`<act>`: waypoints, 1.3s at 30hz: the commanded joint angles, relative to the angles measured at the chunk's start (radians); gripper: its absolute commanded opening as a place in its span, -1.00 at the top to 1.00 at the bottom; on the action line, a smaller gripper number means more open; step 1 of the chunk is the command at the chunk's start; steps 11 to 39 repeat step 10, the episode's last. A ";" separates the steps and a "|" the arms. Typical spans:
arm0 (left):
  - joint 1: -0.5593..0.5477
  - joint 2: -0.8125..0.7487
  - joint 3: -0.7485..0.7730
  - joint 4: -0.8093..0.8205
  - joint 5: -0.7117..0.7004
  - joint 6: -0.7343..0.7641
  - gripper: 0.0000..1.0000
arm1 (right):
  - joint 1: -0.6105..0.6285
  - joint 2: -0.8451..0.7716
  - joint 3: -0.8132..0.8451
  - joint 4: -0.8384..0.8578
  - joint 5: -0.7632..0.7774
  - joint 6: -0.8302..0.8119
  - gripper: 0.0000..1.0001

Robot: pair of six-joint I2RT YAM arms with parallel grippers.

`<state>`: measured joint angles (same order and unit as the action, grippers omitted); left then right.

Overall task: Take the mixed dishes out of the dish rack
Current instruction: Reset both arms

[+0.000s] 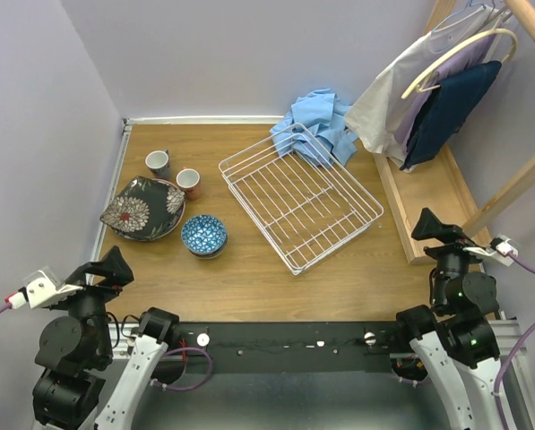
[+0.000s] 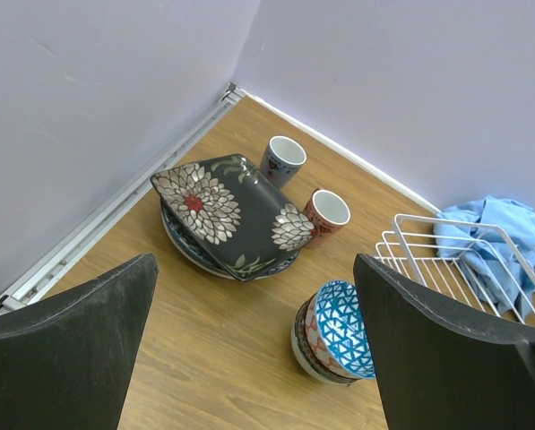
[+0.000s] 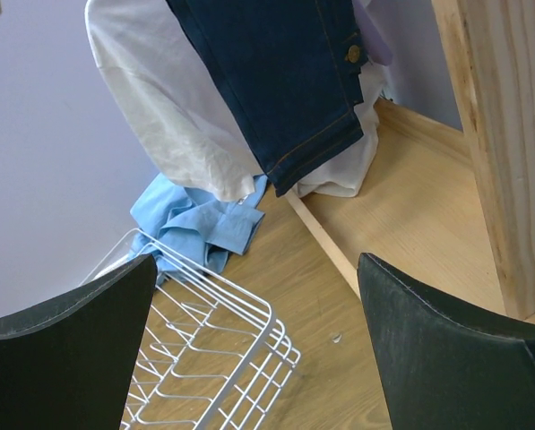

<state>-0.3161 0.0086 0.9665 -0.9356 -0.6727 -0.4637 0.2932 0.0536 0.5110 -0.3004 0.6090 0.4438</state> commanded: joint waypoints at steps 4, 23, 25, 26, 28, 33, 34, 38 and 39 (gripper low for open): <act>-0.003 -0.085 -0.023 0.026 -0.073 -0.012 -0.98 | -0.002 -0.008 -0.019 0.003 -0.014 -0.017 -1.00; -0.003 -0.085 -0.026 0.027 -0.076 -0.016 -0.97 | -0.003 0.009 -0.017 0.006 -0.026 -0.022 -1.00; -0.003 -0.085 -0.026 0.027 -0.076 -0.016 -0.97 | -0.003 0.009 -0.017 0.006 -0.026 -0.022 -1.00; -0.003 -0.085 -0.026 0.027 -0.076 -0.016 -0.97 | -0.003 0.009 -0.017 0.006 -0.026 -0.022 -1.00; -0.003 -0.085 -0.026 0.027 -0.076 -0.016 -0.97 | -0.003 0.009 -0.017 0.006 -0.026 -0.022 -1.00; -0.003 -0.085 -0.026 0.027 -0.076 -0.016 -0.97 | -0.003 0.009 -0.017 0.006 -0.026 -0.022 -1.00; -0.003 -0.085 -0.026 0.027 -0.076 -0.016 -0.97 | -0.003 0.009 -0.017 0.006 -0.026 -0.022 -1.00; -0.003 -0.085 -0.026 0.027 -0.076 -0.016 -0.97 | -0.003 0.009 -0.017 0.006 -0.026 -0.022 -1.00; -0.003 -0.085 -0.026 0.027 -0.076 -0.016 -0.97 | -0.003 0.009 -0.017 0.006 -0.026 -0.022 -1.00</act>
